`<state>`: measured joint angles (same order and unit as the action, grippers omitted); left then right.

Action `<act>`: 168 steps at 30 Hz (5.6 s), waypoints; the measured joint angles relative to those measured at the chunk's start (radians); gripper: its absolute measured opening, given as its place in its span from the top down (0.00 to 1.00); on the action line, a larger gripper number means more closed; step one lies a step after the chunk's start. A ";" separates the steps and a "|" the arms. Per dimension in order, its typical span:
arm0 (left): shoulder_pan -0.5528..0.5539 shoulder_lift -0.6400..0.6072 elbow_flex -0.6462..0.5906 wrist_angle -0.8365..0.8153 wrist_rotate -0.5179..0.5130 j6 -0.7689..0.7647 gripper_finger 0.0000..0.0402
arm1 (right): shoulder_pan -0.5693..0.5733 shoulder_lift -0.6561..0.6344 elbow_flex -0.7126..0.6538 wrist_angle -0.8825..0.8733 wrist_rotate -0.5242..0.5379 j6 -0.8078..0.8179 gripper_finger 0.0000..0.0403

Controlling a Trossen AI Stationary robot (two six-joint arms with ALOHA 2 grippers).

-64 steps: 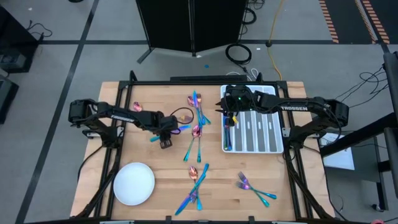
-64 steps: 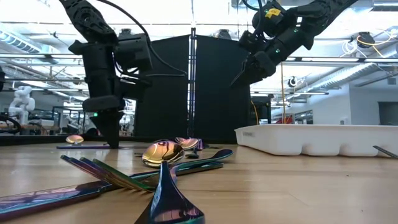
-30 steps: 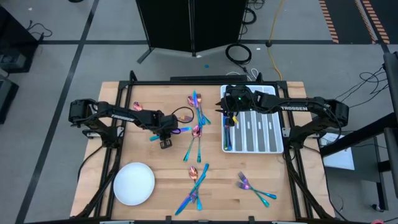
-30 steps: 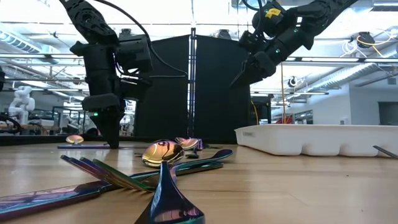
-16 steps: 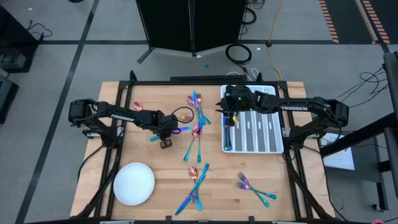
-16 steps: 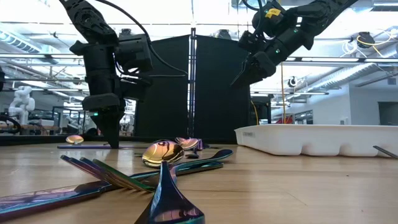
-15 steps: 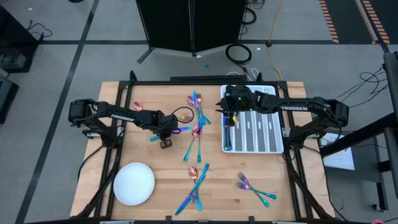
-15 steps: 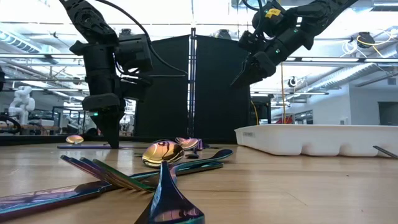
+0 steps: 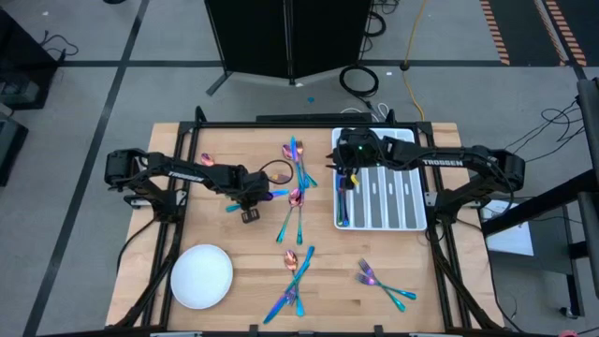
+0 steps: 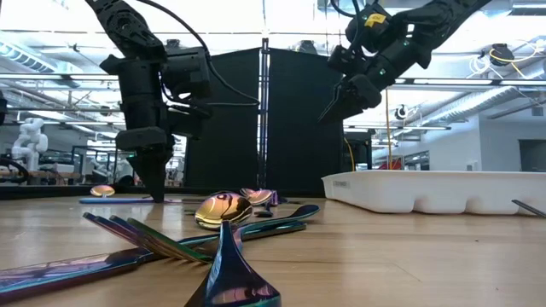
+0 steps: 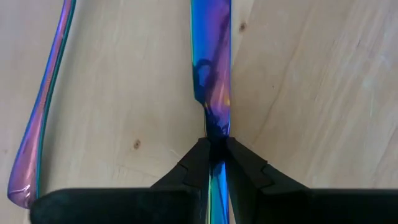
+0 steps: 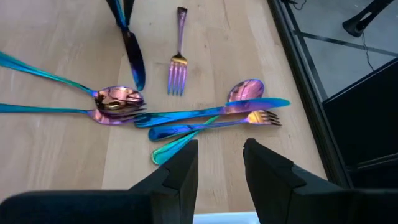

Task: Sort silverware
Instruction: Put the blue knife into the utensil organizer

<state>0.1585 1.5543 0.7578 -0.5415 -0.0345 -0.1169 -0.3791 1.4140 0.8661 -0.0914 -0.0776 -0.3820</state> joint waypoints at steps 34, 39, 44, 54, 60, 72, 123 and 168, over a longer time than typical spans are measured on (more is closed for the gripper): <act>0.011 -0.095 0.002 -0.202 0.053 -0.061 1.00 | -0.047 0.000 0.000 0.012 -0.140 0.048 0.72; 0.011 -0.099 0.002 -0.275 0.058 -0.061 0.93 | -0.047 0.000 0.000 0.013 -0.140 0.048 0.72; 0.002 -0.098 0.002 -0.187 0.061 -0.060 0.81 | -0.047 0.000 0.000 0.012 -0.140 0.051 0.72; -0.011 -0.048 0.002 -0.114 0.042 -0.080 0.68 | -0.046 0.000 0.000 -0.003 -0.141 0.056 0.72; -0.010 0.007 0.003 -0.092 0.023 -0.056 0.68 | -0.046 0.000 0.000 -0.004 -0.141 0.056 0.72; -0.010 0.021 0.005 -0.092 0.022 -0.025 0.84 | -0.046 0.000 0.000 0.003 -0.139 0.056 0.72; 0.044 -0.074 0.002 -0.060 0.147 0.027 1.00 | 0.046 0.394 0.175 0.203 -0.348 0.180 0.72; 0.117 -0.450 -0.063 -0.208 0.020 -0.007 0.84 | 0.222 1.101 0.969 0.110 -0.287 0.143 0.72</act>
<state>0.2756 1.1041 0.6945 -0.7494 -0.0143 -0.1242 -0.1574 2.5153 1.8347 0.0182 -0.3646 -0.2393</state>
